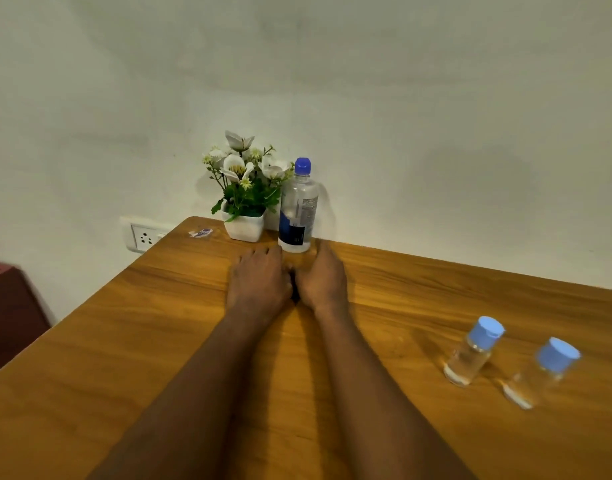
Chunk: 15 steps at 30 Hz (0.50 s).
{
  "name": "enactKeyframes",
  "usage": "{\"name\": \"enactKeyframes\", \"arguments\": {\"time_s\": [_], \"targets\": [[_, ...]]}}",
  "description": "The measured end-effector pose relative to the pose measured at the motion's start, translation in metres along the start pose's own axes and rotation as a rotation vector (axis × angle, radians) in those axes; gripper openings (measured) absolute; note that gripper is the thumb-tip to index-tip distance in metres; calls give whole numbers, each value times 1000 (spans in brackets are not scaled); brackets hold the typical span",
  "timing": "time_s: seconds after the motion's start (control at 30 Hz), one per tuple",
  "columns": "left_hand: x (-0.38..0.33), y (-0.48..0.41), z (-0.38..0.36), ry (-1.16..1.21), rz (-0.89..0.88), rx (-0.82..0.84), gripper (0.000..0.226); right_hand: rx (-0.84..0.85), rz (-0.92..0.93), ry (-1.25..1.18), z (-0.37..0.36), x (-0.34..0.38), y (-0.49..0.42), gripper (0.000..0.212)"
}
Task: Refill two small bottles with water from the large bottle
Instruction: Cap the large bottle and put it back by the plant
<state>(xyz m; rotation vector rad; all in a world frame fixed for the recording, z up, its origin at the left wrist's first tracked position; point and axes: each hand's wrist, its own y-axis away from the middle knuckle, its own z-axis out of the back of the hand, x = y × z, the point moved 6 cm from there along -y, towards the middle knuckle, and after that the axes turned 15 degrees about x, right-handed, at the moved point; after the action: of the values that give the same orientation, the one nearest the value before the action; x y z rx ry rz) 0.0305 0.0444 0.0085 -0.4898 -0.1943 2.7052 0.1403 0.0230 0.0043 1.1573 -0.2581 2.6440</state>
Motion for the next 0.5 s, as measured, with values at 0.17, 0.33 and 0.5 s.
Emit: {"name": "enactKeyframes", "arguments": {"time_s": [0.17,0.33,0.5], "targets": [[-16,54,3,37,-9,48,42,125,18,12,3,-4,52,46],[-51,126,9,54,-69,94,46,163,110,16,19,-2,123,39],[-86,187,10,-8,-133,125,35,190,156,-50,41,-18,193,38]]}}
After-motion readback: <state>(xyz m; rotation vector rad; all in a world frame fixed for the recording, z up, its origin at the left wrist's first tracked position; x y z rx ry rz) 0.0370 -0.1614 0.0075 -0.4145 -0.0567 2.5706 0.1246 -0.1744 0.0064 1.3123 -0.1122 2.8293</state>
